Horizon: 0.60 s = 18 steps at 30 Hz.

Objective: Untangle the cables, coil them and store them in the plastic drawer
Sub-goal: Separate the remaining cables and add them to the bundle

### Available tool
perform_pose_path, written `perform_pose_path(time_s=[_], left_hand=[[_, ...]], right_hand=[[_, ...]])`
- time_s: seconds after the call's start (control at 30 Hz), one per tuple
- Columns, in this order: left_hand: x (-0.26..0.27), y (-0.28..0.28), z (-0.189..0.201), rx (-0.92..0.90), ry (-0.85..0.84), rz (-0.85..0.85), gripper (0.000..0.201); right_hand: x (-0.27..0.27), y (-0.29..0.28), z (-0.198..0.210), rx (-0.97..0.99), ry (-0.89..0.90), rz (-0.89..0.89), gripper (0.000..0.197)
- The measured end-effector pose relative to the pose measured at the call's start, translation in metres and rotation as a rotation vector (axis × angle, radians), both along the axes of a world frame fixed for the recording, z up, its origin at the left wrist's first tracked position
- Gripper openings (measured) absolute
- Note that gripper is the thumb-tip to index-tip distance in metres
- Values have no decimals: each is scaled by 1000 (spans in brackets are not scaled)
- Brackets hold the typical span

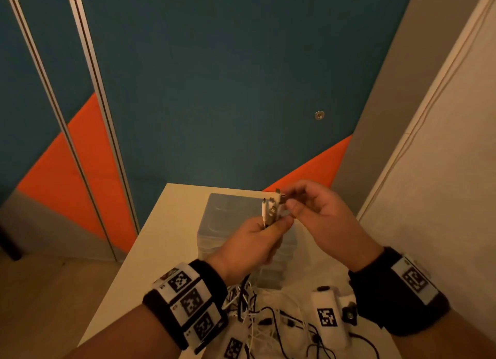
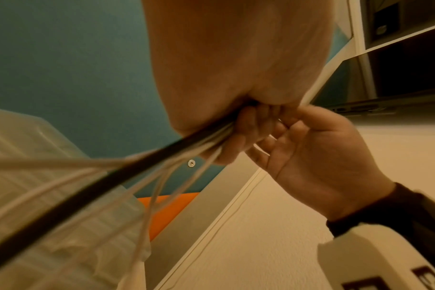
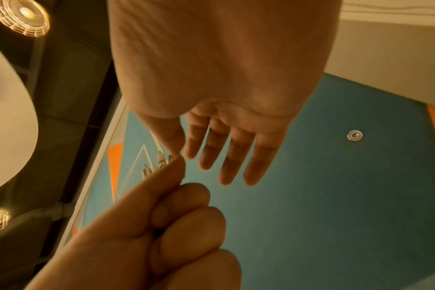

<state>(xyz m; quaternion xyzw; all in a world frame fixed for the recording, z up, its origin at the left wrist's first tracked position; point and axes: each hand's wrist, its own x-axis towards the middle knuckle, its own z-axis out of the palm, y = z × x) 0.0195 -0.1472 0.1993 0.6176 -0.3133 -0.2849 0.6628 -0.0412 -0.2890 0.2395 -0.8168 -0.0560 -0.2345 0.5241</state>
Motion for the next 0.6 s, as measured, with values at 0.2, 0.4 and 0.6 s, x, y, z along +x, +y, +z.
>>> perform_pose_path(time_s=[0.2,0.4,0.6], left_hand=[[4,-2,-1,16,-119,51,42],[3,-4,-3,-4,-195,30,41],[7,-3,-8,-35,-229,56,30]], right_hand=[[-3,8,3,-157,-50,80,39],[0,17,-5,-151,-98,-30,31],[-3,25,-6,-104,-53,56,27]])
